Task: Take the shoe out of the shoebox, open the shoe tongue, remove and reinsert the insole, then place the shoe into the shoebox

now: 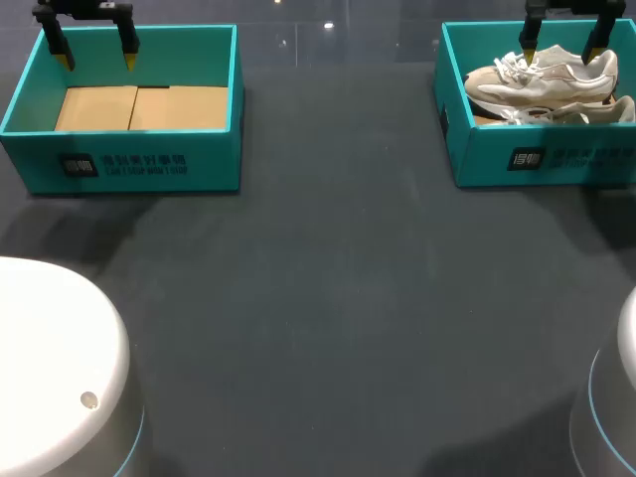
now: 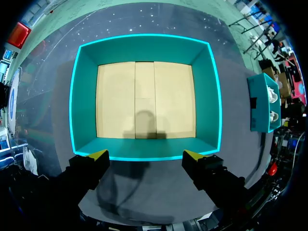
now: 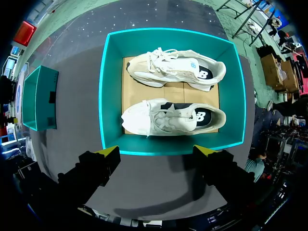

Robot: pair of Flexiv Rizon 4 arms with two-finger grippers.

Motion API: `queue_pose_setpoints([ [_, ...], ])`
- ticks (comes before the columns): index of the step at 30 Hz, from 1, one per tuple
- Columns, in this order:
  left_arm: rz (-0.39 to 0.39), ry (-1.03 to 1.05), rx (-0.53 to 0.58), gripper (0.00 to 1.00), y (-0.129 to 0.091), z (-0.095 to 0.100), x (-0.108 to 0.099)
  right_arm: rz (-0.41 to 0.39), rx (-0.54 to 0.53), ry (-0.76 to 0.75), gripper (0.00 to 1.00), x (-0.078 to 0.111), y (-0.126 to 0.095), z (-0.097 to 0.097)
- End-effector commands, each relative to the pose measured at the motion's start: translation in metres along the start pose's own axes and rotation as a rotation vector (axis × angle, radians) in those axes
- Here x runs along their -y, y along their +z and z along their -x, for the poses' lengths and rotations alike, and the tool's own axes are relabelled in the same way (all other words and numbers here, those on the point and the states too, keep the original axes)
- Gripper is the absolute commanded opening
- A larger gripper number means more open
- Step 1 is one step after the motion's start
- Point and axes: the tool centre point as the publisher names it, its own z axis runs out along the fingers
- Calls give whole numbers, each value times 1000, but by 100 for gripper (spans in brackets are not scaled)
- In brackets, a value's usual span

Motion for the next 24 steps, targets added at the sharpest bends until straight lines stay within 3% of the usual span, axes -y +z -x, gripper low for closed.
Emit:
queue_pose_setpoints([
  [1,0,0,1,100,0,0,0,-1,1,0,100,0,0,0],
  [17,0,0,1,100,0,0,0,6,8,0,100,0,2,0],
  [24,0,0,1,100,0,0,0,1,18,5,100,3,7,9],
])
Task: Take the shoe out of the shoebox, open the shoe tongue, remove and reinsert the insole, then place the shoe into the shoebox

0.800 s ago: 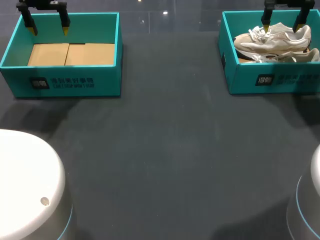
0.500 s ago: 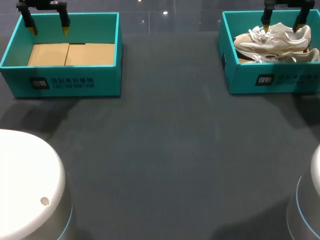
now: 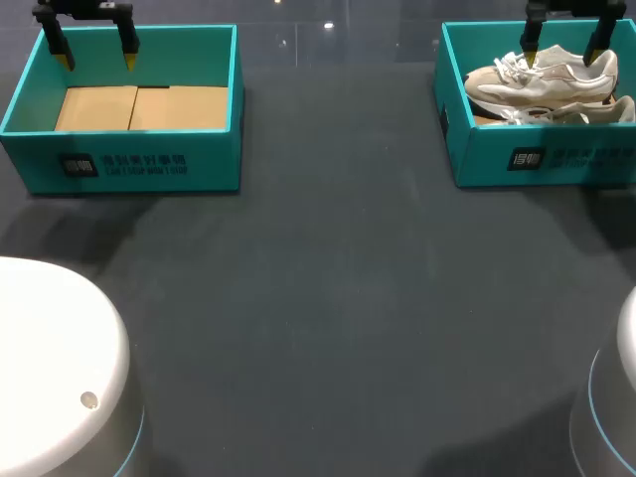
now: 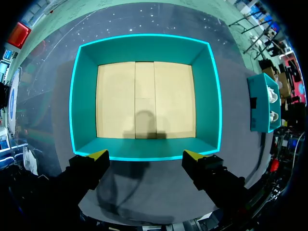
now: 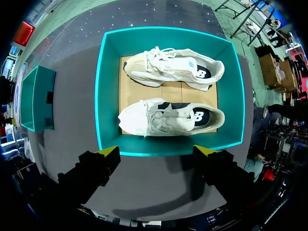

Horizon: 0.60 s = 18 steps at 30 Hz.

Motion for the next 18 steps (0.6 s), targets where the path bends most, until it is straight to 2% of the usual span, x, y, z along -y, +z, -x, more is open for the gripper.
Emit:
queue_pose_setpoints([
  [1,0,0,1,100,0,0,0,2,-1,1,100,3,2,7],
  [4,0,0,1,100,0,0,0,6,4,7,100,5,3,13],
  [18,0,0,1,100,0,0,0,35,81,86,100,10,16,66],
])
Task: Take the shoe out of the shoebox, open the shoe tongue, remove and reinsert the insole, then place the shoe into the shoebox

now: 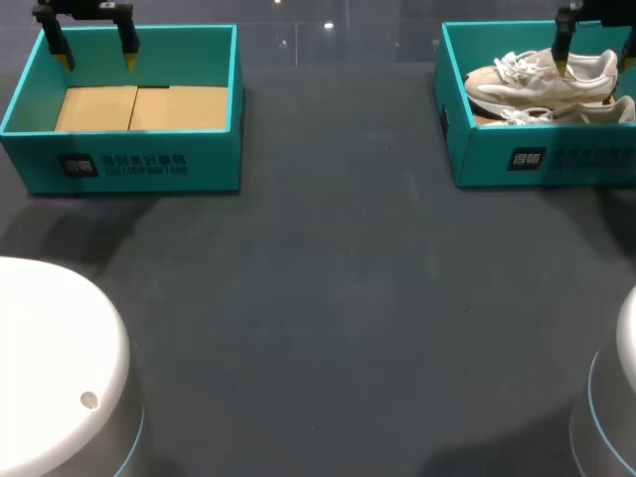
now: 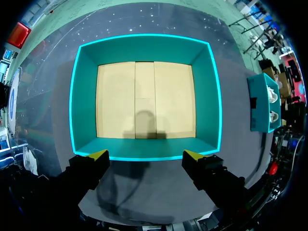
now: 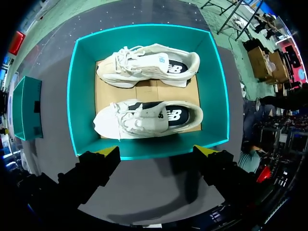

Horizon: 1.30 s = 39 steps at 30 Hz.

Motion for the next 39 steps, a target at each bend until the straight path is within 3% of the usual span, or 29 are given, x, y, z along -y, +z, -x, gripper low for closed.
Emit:
queue_pose_setpoints([
  [1,0,0,1,100,0,0,0,15,10,11,100,5,4,13],
  [10,0,0,1,100,0,0,0,12,20,20,100,6,24,35],
  [13,0,0,1,100,0,0,0,12,22,23,88,6,31,41],
  [26,0,0,1,100,0,0,0,13,31,40,84,4,56,59],
  [29,0,0,1,100,0,0,0,22,31,53,74,1,61,63],
  [39,0,0,1,100,0,0,0,37,31,40,67,-7,74,67],
])
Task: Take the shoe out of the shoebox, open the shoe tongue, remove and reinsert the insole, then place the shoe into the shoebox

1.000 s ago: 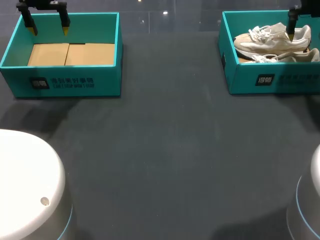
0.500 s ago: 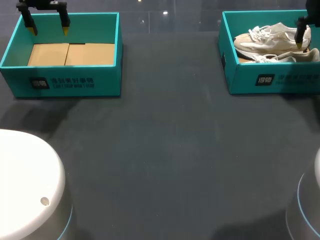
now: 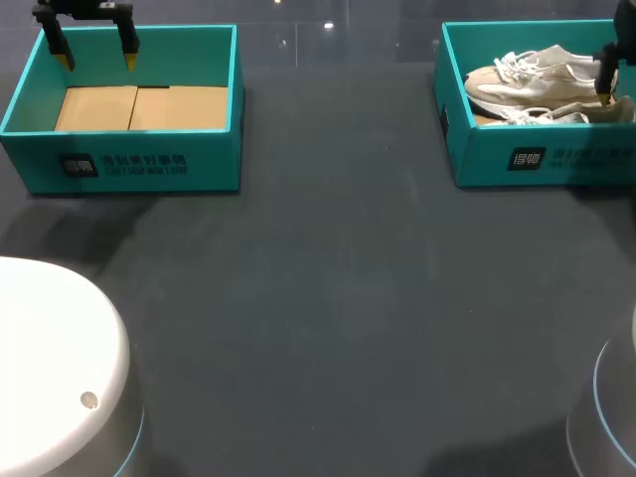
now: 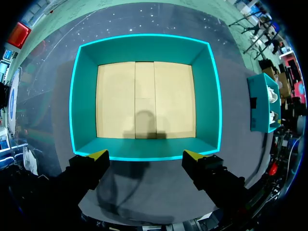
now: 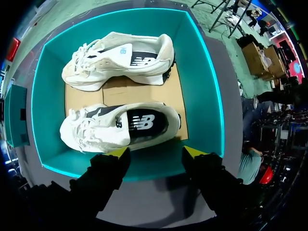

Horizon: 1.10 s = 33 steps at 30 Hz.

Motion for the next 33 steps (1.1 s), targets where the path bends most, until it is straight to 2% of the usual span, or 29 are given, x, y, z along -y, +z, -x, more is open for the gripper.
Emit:
queue_pose_setpoints([
  [1,0,0,1,100,0,0,0,2,1,-4,66,-2,5,1],
  [7,0,0,1,100,0,0,0,3,2,-11,59,-3,11,3],
  [11,0,0,1,100,0,0,0,8,2,-16,57,-5,17,3],
  [13,0,0,1,100,0,0,0,12,2,-20,59,-6,19,4],
  [15,0,0,1,100,0,0,0,15,3,-23,66,-7,21,4],
  [17,0,0,1,100,0,0,0,18,7,-24,65,-9,24,4],
  [24,0,0,1,100,0,0,0,17,11,-26,50,-13,30,7],
  [33,0,0,1,100,0,0,0,13,24,-24,60,-16,39,12],
])
